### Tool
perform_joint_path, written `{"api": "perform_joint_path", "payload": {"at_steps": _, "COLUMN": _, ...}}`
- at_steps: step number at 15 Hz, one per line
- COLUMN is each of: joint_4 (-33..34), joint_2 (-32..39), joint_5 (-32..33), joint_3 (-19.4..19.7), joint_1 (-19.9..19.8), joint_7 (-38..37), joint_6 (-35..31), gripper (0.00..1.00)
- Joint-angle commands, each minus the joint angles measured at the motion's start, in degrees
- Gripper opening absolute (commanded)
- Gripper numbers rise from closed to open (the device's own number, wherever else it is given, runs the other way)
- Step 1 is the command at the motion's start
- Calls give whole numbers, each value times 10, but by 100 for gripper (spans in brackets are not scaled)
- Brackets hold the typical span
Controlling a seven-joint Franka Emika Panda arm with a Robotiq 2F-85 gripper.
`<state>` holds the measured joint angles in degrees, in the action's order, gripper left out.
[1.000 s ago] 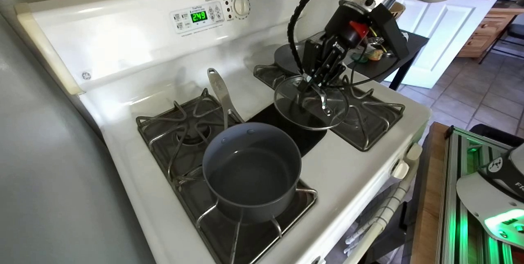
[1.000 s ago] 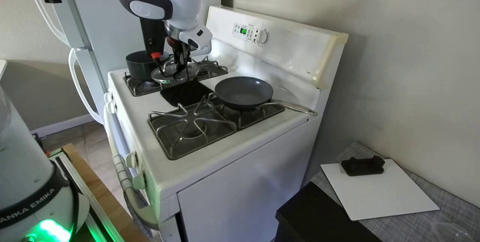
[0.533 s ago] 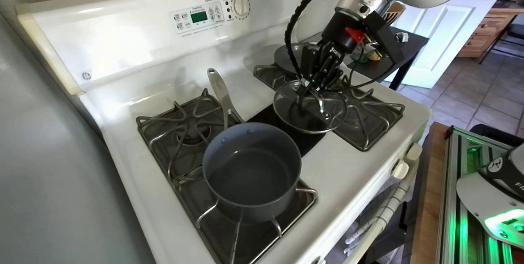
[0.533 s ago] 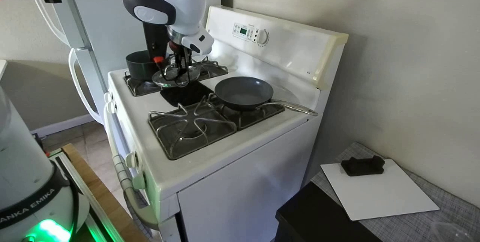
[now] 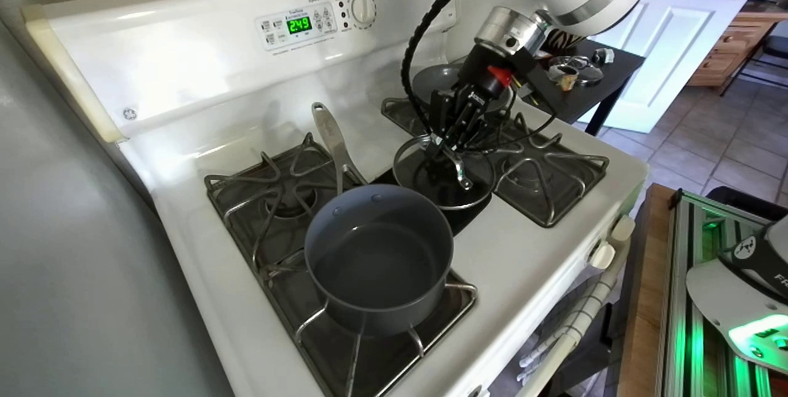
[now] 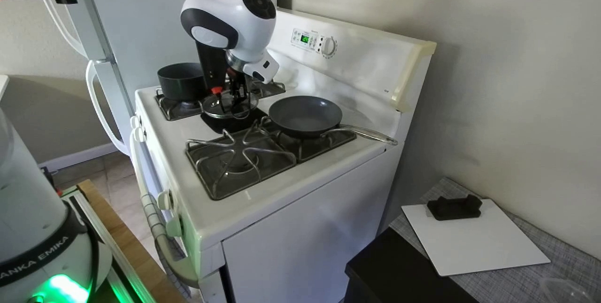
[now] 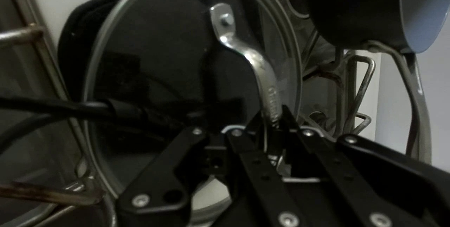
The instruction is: Remove the glass lid from the grey pot and put it on the black pot holder on the stove
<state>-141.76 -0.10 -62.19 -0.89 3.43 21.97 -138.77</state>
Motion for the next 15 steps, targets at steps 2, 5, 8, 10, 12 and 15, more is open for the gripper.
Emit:
{"api": "perform_joint_path", "payload": {"at_steps": 2, "joint_4": 36, "joint_2": 45, "joint_5": -25, "joint_3": -4, "joint_1": -9, "joint_7": 40, "joint_6": 19, "gripper": 0}}
{"api": "perform_joint_path", "payload": {"at_steps": 5, "joint_4": 41, "joint_2": 60, "joint_5": -26, "joint_3": -6, "joint_1": -11, "joint_7": 49, "joint_6": 22, "gripper": 0}}
{"api": "perform_joint_path", "payload": {"at_steps": 8, "joint_4": 42, "joint_2": 67, "joint_5": -21, "joint_3": -8, "joint_1": -12, "joint_7": 48, "joint_6": 26, "gripper": 0}}
{"api": "perform_joint_path", "payload": {"at_steps": 10, "joint_4": 43, "joint_2": 70, "joint_5": -22, "joint_3": -9, "joint_1": -12, "joint_7": 51, "joint_6": 31, "gripper": 0}}
{"api": "perform_joint_path", "payload": {"at_steps": 12, "joint_4": 44, "joint_2": 73, "joint_5": -20, "joint_3": -9, "joint_1": -11, "joint_7": 51, "joint_6": 32, "gripper": 0}}
{"api": "perform_joint_path", "payload": {"at_steps": 15, "joint_4": 42, "joint_2": 72, "joint_5": -12, "joint_3": -10, "joint_1": -10, "joint_7": 45, "joint_6": 30, "gripper": 27}}
